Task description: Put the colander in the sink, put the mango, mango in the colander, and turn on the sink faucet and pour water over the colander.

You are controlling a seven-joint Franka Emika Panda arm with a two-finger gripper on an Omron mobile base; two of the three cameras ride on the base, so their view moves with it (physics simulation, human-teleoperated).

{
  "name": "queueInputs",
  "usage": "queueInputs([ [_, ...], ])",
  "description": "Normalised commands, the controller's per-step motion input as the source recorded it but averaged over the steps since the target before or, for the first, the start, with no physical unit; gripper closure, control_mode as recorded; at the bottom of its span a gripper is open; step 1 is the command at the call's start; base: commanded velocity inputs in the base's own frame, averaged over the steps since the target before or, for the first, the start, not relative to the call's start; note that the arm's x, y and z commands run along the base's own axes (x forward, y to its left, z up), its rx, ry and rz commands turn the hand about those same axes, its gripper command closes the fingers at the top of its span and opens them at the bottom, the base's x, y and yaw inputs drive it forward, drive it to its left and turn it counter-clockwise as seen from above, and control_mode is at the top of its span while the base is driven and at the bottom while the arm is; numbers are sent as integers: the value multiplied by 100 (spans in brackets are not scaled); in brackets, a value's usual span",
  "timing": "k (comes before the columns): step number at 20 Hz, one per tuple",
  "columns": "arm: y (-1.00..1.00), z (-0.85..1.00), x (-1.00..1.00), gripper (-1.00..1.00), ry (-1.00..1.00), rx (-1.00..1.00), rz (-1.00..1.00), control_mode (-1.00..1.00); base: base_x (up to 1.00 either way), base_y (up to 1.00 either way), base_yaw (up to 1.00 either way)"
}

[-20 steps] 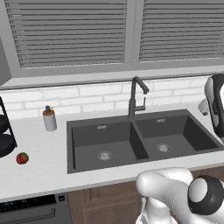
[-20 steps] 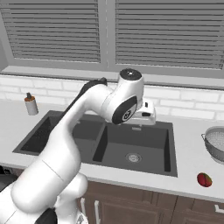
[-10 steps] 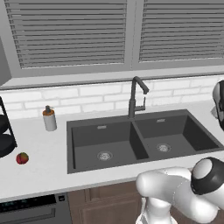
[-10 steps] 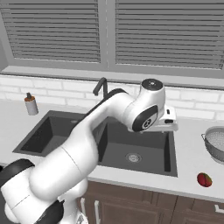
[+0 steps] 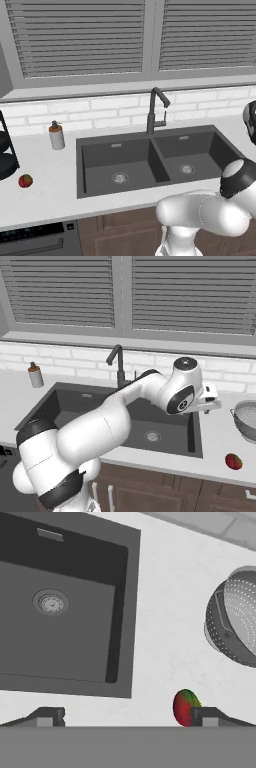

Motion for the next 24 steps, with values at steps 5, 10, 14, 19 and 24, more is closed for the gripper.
queueInputs([
  [5, -61, -4, 30, -100, 4, -4, 0, -100, 0, 0, 0],
  [10, -57, 0, 33, -100, 8, 0, 0, -100, 0, 0, 0],
  [14, -53, 0, 41, -100, 12, 0, 0, -100, 0, 0, 0],
  [19, -53, -13, 38, -100, 13, 7, 0, -100, 0, 0, 0],
  [24, -49, -23, 25, -100, 10, 15, 0, -100, 0, 0, 0],
])
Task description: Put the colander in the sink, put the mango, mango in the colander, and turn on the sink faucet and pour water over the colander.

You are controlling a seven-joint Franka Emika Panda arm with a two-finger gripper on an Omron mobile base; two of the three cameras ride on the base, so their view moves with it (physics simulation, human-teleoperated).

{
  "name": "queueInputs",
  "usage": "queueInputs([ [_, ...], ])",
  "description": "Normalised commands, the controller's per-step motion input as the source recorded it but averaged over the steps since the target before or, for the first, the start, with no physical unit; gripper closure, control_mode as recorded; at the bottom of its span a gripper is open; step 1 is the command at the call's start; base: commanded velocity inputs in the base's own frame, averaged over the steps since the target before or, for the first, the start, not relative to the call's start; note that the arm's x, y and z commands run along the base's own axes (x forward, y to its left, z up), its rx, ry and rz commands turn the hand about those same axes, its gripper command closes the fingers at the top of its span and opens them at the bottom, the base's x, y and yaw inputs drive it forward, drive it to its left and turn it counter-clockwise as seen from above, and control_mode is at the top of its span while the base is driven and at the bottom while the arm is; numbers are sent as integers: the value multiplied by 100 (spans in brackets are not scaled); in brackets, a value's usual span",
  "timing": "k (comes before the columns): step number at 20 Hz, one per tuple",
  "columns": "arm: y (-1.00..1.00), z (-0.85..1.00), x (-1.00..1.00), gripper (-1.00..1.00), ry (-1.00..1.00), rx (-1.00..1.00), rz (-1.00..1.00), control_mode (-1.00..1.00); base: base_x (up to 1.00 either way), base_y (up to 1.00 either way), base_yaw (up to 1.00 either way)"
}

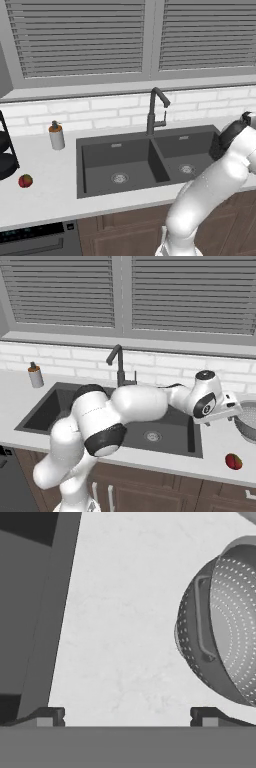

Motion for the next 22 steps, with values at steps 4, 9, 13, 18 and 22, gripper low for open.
queueInputs([
  [4, -45, -5, 6, -100, 1, 15, 0, -100, 0, 0, 0],
  [9, -29, 0, 2, -100, 0, 8, 0, -100, 0, 0, 0],
  [13, -17, 0, 8, -100, 0, 0, 0, -100, 0, 0, 0],
  [18, -11, 0, 9, -100, 0, 0, 1, -100, 0, 0, 0],
  [22, -11, -4, 19, -100, 0, 0, 6, -100, 0, 0, 0],
])
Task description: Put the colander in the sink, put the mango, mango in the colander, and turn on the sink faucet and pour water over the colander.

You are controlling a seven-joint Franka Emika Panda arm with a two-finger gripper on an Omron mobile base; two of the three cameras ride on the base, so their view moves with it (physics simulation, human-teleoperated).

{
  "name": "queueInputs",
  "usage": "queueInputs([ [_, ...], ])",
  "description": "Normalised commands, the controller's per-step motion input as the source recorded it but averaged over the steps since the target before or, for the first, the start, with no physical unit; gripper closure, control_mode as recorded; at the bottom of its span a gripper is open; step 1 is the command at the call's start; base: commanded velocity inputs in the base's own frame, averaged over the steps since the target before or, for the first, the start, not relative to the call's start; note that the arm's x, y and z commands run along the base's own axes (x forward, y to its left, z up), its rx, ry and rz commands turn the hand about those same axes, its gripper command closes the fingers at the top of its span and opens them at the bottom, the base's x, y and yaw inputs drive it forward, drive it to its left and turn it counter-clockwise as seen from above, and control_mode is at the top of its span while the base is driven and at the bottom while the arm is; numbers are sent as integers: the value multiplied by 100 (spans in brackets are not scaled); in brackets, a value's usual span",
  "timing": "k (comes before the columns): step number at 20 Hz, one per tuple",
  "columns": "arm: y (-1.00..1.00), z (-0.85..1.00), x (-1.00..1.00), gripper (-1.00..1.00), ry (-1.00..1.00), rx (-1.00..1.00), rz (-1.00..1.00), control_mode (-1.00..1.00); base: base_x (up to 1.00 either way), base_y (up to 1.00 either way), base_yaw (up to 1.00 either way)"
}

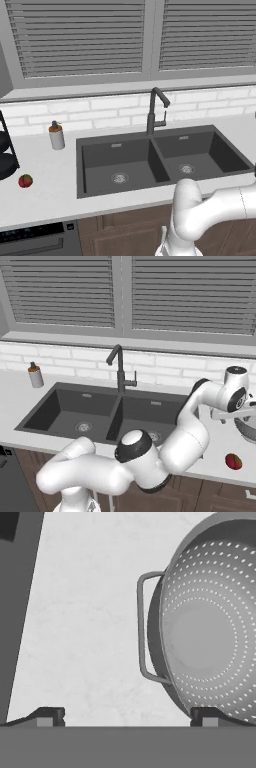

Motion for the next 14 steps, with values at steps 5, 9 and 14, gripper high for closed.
queueInputs([
  [5, -18, -16, 27, -100, 0, 0, 8, -100, 0, 0, 0],
  [9, -16, -26, 24, -100, 0, 0, 10, -100, 0, 0, 0],
  [14, -12, -22, 25, -100, 0, 0, 12, -100, 0, 0, 0],
])
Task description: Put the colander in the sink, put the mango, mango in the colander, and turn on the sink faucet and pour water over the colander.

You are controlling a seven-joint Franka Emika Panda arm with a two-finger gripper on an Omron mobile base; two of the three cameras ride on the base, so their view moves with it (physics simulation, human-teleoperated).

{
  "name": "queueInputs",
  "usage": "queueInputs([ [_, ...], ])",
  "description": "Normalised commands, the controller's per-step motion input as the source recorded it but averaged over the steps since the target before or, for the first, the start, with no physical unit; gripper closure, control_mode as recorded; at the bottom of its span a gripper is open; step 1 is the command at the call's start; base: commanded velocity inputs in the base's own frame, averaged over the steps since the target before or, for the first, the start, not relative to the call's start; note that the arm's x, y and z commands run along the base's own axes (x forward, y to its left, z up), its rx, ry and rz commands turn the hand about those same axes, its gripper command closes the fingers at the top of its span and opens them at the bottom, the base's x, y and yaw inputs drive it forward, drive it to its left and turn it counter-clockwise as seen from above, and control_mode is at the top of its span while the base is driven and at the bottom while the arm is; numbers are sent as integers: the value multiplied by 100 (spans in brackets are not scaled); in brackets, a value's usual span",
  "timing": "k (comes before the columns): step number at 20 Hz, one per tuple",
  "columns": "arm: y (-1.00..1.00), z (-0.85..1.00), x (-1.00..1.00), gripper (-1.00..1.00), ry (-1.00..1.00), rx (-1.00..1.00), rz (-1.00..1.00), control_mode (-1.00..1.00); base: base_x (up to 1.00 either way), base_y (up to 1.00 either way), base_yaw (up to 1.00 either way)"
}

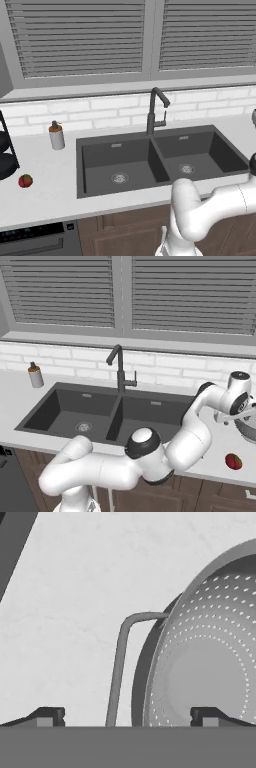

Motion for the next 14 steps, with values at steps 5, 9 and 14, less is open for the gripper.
queueInputs([
  [5, -13, -20, 33, -100, 0, 0, 11, -100, 0, 0, 0],
  [9, -5, -15, 14, -100, 0, 0, 10, -100, 0, 0, 0],
  [14, 5, -6, -7, 100, 0, 0, 5, -100, 0, 0, 0],
])
